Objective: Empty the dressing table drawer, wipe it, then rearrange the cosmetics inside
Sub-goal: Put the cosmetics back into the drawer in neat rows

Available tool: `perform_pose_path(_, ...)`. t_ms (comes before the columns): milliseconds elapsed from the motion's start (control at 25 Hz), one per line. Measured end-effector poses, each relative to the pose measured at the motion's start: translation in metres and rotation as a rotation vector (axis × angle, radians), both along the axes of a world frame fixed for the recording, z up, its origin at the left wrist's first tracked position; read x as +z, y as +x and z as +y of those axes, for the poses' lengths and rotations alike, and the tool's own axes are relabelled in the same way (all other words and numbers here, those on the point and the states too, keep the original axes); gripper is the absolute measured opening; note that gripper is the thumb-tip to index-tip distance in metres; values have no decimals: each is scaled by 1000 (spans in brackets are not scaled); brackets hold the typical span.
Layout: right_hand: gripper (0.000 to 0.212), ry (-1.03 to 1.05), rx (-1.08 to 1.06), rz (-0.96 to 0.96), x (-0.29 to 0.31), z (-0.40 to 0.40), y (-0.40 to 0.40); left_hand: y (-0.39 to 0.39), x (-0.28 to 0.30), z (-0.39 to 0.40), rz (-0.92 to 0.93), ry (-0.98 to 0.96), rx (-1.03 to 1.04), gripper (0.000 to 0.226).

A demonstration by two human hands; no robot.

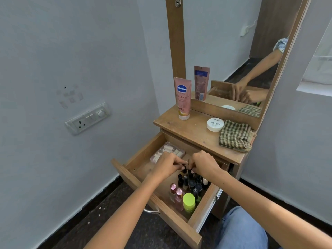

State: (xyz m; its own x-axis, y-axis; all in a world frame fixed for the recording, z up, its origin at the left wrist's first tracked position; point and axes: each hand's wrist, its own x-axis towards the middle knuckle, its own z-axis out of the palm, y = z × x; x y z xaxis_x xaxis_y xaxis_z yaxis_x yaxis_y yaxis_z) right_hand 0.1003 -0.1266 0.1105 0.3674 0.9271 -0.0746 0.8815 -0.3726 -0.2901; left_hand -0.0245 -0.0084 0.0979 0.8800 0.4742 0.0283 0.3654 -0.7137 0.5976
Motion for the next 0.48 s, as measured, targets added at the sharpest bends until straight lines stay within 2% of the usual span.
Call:
perform_pose_path(320, 20, 4, 50, -12, 1, -12, -5, 1, 0, -12, -67, 21, 1, 24)
perform_pose_path(480, 17, 302, 62, 9, 22, -28, 5, -1, 1, -13, -111, 45, 13, 36)
